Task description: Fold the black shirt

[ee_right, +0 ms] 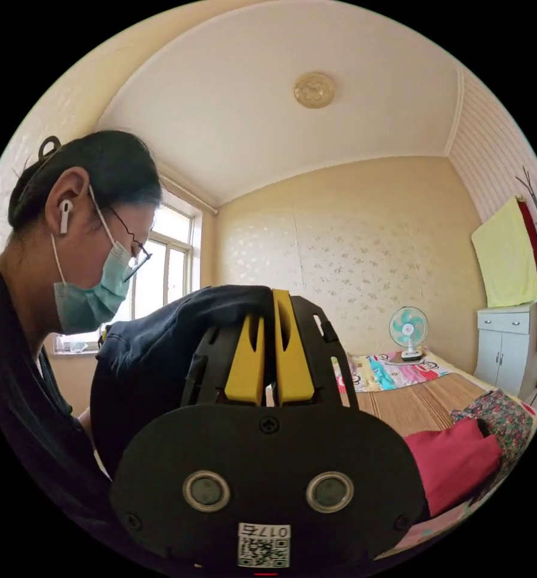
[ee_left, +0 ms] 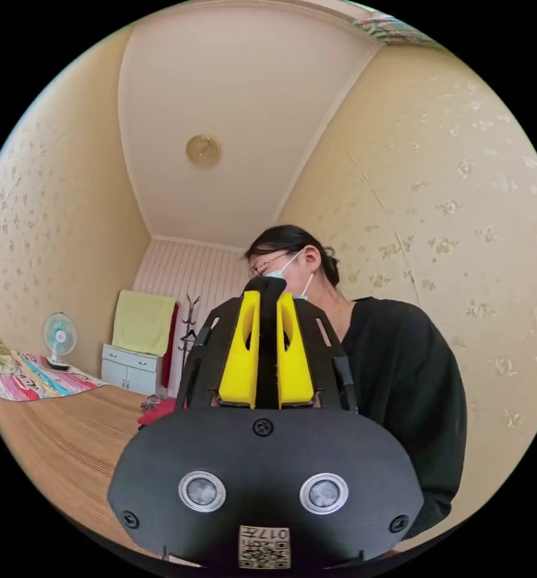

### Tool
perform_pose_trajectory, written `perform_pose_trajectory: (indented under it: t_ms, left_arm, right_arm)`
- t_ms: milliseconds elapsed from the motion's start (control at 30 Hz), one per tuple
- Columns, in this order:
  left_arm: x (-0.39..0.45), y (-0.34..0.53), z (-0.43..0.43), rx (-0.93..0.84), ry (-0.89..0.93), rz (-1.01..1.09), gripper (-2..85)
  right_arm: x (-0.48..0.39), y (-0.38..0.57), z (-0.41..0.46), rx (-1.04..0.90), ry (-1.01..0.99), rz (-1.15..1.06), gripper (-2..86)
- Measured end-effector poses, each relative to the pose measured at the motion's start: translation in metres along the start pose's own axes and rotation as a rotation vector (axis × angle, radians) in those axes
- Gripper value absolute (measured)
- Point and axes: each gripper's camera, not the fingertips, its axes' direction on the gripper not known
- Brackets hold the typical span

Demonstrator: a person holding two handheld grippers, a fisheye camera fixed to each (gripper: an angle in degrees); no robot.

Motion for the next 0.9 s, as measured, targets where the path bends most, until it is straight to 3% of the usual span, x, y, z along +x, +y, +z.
perform_pose_trajectory:
  t_ms: [67,133,167,233,367,433,467,533,600,800,900]
  left_arm:
    - [-0.03,-0.028,0.028,-0.076,-0.21,-0.141,5.0]
    - [-0.105,-0.057,0.067,-0.256,-0.54,-0.374,4.9]
    - [-0.125,-0.064,0.078,-0.299,-0.608,-0.387,4.8]
    - [-0.229,-0.087,0.119,-0.423,-0.841,-0.408,4.8]
    - [-0.427,-0.082,0.139,-0.432,-1.281,-0.545,5.9]
    - [-0.529,-0.035,0.152,-0.623,-1.57,-0.63,8.5]
    - [-0.546,-0.018,0.156,-0.673,-1.562,-0.665,8.8]
    - [-0.573,0.051,0.174,-0.797,-1.371,-0.704,8.9]
    - [-0.567,0.107,0.176,-0.856,-1.363,-0.726,8.9]
    - [-0.473,0.253,0.173,-0.944,-1.328,-0.813,14.1]
    - [-0.417,0.293,0.191,-0.975,-1.33,-0.842,15.4]
  right_arm:
    - [-0.002,-0.002,0.017,-0.004,0.082,-0.02,4.2]
    - [0.017,-0.01,0.076,-0.161,0.13,-0.027,4.2]
    - [0.024,-0.01,0.098,-0.217,0.145,-0.036,4.2]
    - [0.066,0.007,0.214,-0.439,0.226,-0.076,4.2]
    - [0.169,0.086,0.434,-0.773,0.251,0.042,6.5]
    - [0.221,0.166,0.533,-1.046,0.261,0.171,9.8]
    - [0.226,0.183,0.543,-1.08,0.264,0.184,10.4]
    - [0.219,0.239,0.554,-1.175,0.214,0.14,11.2]
    - [0.207,0.281,0.543,-1.249,0.167,0.098,10.7]
    - [0.189,0.408,0.426,-1.403,0.085,0.119,9.4]
    - [0.19,0.41,0.349,-1.324,0.161,0.176,8.6]
